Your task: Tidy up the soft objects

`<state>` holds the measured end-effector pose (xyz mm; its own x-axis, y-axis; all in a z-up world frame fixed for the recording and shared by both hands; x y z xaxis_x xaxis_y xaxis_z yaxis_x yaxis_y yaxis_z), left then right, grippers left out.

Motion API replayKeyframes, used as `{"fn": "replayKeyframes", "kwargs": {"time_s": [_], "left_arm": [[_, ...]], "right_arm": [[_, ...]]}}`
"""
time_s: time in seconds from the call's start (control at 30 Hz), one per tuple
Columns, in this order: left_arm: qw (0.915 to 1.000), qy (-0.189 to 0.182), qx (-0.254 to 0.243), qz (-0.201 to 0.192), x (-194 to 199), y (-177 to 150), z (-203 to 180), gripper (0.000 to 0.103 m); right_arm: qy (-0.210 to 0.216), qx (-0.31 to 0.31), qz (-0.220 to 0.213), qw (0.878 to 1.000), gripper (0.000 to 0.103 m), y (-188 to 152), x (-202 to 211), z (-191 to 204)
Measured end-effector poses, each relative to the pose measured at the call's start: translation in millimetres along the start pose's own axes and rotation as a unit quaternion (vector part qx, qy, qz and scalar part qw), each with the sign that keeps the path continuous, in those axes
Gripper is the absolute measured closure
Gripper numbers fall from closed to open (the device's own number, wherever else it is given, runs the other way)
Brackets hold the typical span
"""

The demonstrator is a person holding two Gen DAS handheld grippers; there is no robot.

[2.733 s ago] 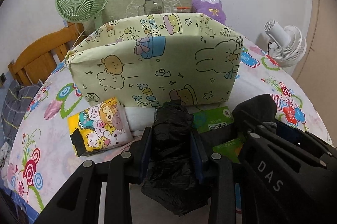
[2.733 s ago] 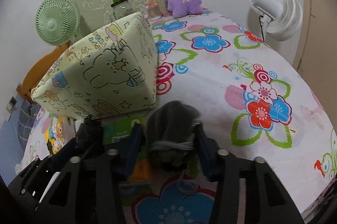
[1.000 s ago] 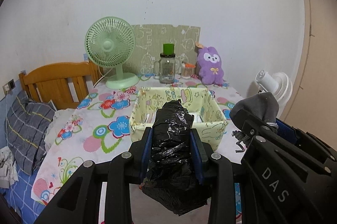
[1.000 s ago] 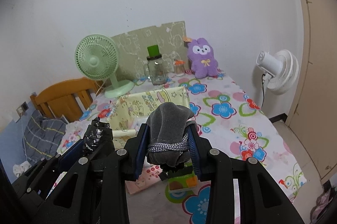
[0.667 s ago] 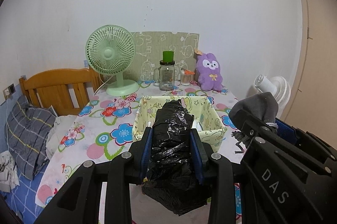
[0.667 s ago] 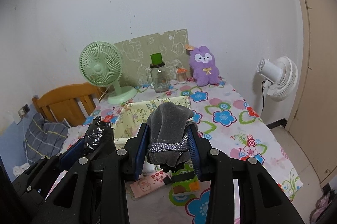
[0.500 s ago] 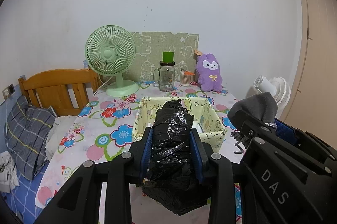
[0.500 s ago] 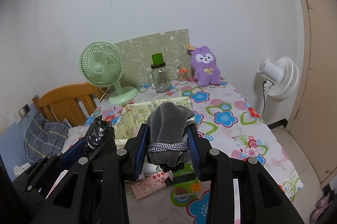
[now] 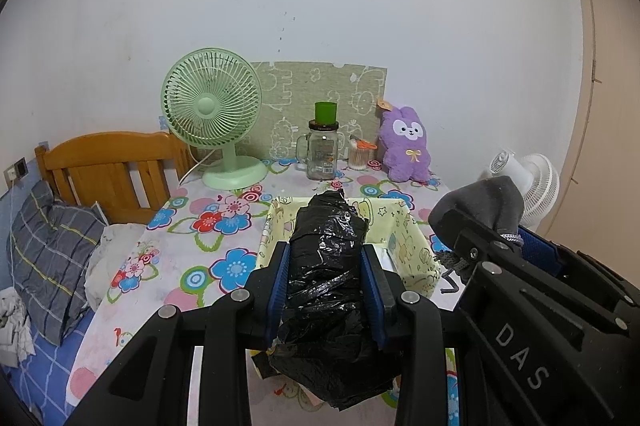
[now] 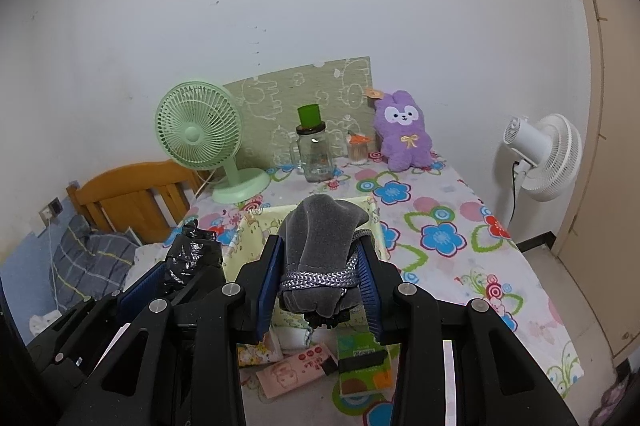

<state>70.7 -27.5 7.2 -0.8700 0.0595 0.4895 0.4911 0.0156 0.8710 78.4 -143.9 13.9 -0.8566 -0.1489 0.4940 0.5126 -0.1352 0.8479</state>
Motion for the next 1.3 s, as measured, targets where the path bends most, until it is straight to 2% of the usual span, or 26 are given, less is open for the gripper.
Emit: {"fn": "replayKeyframes", "kwargs": {"time_s": [0.8,1.3], "left_arm": [[0.9995,0.003,0.008,0.032,-76.0,24.2,0.3,0.068],[0.9978,0.006,0.003,0.066,-133.0,29.7,3.8,0.068]], "right_arm": [[0.004,-0.013,0.029,0.999,0.063,26.1,-78.6,-15.5],[0.024,-0.010,0.064,0.998,0.063,31.3,-137.7,-18.7]]}}
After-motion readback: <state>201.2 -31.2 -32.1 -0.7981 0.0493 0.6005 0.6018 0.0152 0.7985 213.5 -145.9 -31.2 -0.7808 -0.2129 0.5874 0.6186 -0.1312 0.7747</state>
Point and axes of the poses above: each gripper's, at about its wrist camera, not at the fingertips, and x roughly against the way its jaws point, z to its left, y to its top, the point moved 1 cm from there along -x, roughly the way its jaws point, and after that the axes turned 1 degree about y, right-handed, at the moved point
